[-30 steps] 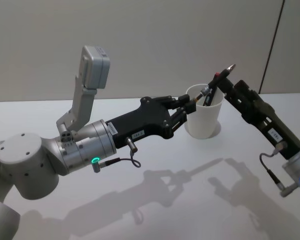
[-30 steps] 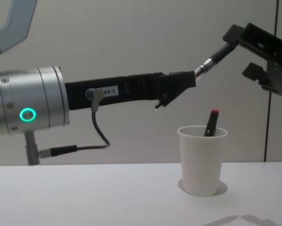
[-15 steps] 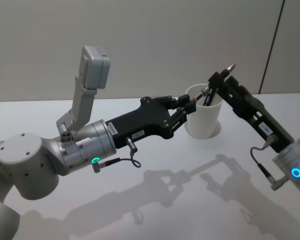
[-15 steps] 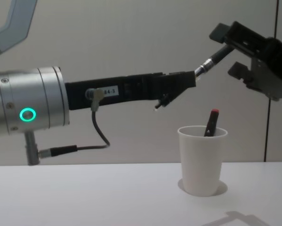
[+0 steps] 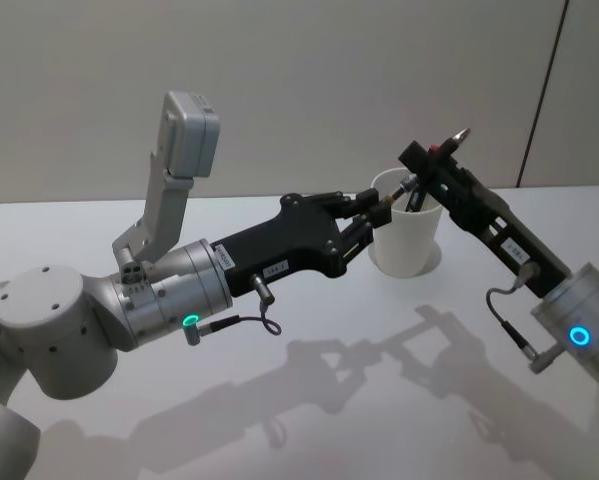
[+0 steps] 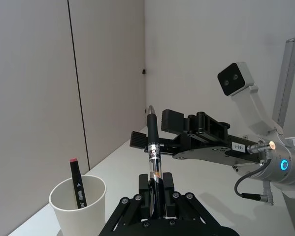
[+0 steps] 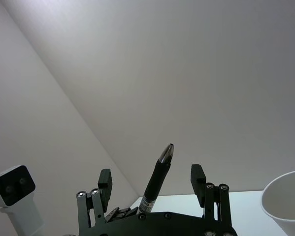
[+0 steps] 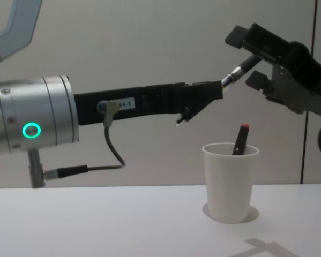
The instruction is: Place the pen into the pen holder.
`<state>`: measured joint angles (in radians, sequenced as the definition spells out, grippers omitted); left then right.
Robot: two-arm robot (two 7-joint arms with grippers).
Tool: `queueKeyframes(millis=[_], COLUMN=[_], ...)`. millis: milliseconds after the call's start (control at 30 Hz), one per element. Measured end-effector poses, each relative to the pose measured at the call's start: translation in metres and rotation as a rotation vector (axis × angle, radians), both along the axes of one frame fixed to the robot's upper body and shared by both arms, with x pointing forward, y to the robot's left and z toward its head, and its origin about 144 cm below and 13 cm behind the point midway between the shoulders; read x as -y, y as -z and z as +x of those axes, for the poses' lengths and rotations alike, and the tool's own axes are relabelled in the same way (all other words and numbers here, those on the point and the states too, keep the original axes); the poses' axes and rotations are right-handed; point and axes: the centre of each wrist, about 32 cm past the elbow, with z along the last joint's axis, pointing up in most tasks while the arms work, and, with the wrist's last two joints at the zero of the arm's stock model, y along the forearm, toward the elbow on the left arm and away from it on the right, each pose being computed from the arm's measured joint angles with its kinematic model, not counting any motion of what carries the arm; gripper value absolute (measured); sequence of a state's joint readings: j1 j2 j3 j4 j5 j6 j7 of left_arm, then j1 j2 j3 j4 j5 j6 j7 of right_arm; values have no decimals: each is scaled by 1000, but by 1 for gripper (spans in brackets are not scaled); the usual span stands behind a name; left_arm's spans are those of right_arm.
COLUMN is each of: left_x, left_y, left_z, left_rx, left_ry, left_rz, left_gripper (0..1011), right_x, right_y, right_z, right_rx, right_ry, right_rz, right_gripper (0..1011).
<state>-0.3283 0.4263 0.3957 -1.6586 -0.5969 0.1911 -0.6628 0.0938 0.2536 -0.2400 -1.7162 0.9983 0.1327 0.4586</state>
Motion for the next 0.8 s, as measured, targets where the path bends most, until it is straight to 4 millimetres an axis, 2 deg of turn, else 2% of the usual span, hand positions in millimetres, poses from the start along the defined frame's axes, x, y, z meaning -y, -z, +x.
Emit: queueKeyframes(millis=[300, 567, 600, 800], left_x=[0, 0, 0, 0], left_y=[0, 0, 0, 0], left_z=[0, 0, 0, 0], left_rx=[0, 0, 0, 0], left_ry=[0, 0, 0, 0], left_rz=[0, 0, 0, 0], left_gripper=[164, 164, 164, 164], right_x=[-1, -2, -2, -2], right_y=[-1, -1, -1, -1], right_z=[2, 3, 3, 4], right_rx=[-4, -6, -6, -7], right_ry=[-9, -14, -15, -16], right_rz=[4, 7, 7, 8], right_gripper=[997, 813, 761, 598])
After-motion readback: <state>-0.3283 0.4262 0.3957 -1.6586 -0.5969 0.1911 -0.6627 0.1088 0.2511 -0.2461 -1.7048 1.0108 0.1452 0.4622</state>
